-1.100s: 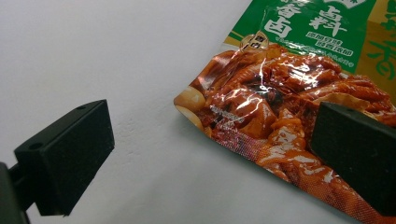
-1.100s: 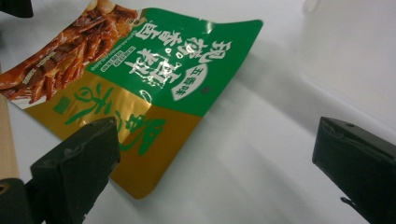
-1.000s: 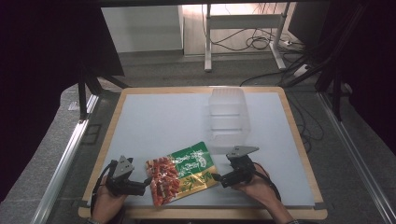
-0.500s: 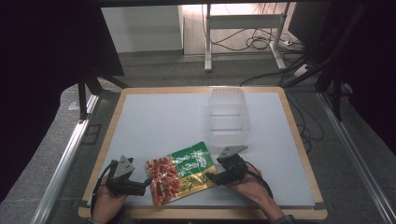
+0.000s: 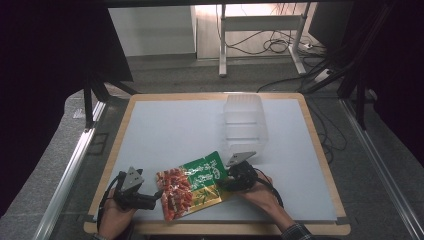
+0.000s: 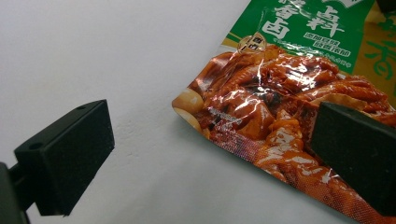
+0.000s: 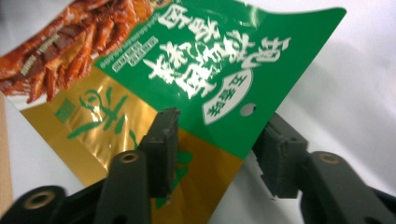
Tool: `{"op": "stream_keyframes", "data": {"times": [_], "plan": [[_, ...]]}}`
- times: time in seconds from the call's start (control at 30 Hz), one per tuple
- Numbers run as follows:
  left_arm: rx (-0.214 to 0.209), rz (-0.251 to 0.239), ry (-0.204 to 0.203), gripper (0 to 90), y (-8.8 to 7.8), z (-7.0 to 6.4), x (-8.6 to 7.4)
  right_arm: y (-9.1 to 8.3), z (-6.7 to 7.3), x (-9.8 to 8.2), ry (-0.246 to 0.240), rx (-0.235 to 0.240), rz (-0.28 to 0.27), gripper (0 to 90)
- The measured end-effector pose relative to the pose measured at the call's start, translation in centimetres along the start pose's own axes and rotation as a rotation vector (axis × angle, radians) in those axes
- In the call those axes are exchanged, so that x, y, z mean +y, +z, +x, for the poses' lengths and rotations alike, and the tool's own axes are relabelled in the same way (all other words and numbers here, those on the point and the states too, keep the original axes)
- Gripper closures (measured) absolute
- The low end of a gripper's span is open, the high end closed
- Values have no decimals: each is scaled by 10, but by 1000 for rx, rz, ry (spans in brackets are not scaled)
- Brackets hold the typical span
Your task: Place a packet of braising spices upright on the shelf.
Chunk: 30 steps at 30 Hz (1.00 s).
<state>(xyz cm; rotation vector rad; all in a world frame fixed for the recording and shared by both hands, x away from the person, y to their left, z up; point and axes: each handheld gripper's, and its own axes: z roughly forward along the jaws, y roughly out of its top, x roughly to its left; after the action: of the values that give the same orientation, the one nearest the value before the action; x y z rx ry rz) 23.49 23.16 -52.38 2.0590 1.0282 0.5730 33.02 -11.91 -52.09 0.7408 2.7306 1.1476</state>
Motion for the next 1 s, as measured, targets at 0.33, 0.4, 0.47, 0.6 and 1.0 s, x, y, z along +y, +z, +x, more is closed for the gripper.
{"op": "stream_keyframes", "data": {"times": [0.33, 0.4, 0.47, 0.6, 1.0], "plan": [[-1, -2, 2, 0, 0, 0, 0, 11, -3, 12, -39, -1, -13, 647], [-1, -1, 0, 0, 0, 0, 0, 14, -3, 14, -46, 1, -3, 674], [-1, 0, 1, 0, 0, 0, 0, 15, -2, 15, -52, -1, 0, 685], [-1, -1, 0, 0, 0, 0, 0, 16, 0, 18, -71, -5, 11, 825], [1, -3, -3, 0, 0, 1, 0, 9, 1, 25, -89, 20, -9, 889]]}}
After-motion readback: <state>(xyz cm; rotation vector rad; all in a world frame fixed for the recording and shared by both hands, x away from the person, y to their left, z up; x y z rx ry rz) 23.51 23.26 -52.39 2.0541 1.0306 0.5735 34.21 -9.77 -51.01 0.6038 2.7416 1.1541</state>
